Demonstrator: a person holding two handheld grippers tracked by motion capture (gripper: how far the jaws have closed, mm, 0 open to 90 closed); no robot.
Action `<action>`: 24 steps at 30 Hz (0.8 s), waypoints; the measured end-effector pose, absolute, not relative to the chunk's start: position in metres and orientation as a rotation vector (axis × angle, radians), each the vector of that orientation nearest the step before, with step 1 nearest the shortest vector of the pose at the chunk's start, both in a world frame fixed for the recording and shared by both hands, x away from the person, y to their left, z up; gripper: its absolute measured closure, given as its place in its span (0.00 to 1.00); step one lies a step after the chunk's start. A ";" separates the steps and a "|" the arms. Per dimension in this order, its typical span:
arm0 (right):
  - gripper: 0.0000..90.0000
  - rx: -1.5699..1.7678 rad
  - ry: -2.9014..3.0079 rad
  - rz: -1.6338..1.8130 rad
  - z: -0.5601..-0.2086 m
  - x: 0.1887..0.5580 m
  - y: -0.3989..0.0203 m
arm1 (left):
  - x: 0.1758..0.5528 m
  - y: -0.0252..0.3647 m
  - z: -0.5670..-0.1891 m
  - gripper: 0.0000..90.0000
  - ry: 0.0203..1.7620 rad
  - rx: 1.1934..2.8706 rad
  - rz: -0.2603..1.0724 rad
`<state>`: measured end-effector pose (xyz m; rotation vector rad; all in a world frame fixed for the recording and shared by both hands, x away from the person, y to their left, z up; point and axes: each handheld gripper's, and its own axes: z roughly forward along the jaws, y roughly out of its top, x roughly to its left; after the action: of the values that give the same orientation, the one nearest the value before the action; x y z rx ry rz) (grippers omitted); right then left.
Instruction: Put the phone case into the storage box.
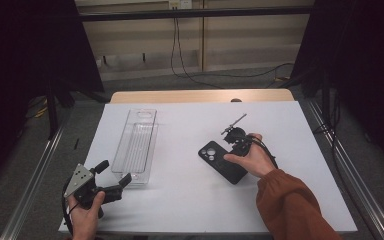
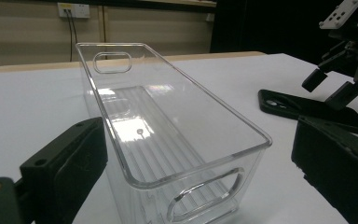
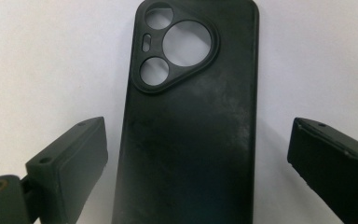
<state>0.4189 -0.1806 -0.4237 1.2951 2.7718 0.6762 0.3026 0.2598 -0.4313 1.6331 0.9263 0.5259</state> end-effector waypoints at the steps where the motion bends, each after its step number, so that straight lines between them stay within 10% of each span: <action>1: 0.05 1.286 2.779 0.654 -0.424 0.420 -0.180 | 0.303 0.260 -0.431 0.04 0.926 1.633 0.527; 24: 0.05 1.192 2.787 0.495 -0.443 0.421 -0.156 | 0.302 0.260 -0.431 0.04 0.925 1.631 0.525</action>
<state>0.4208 -0.1565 -0.4435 1.1920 2.7866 0.4951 0.3021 0.2600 -0.4313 1.6310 0.9249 0.5249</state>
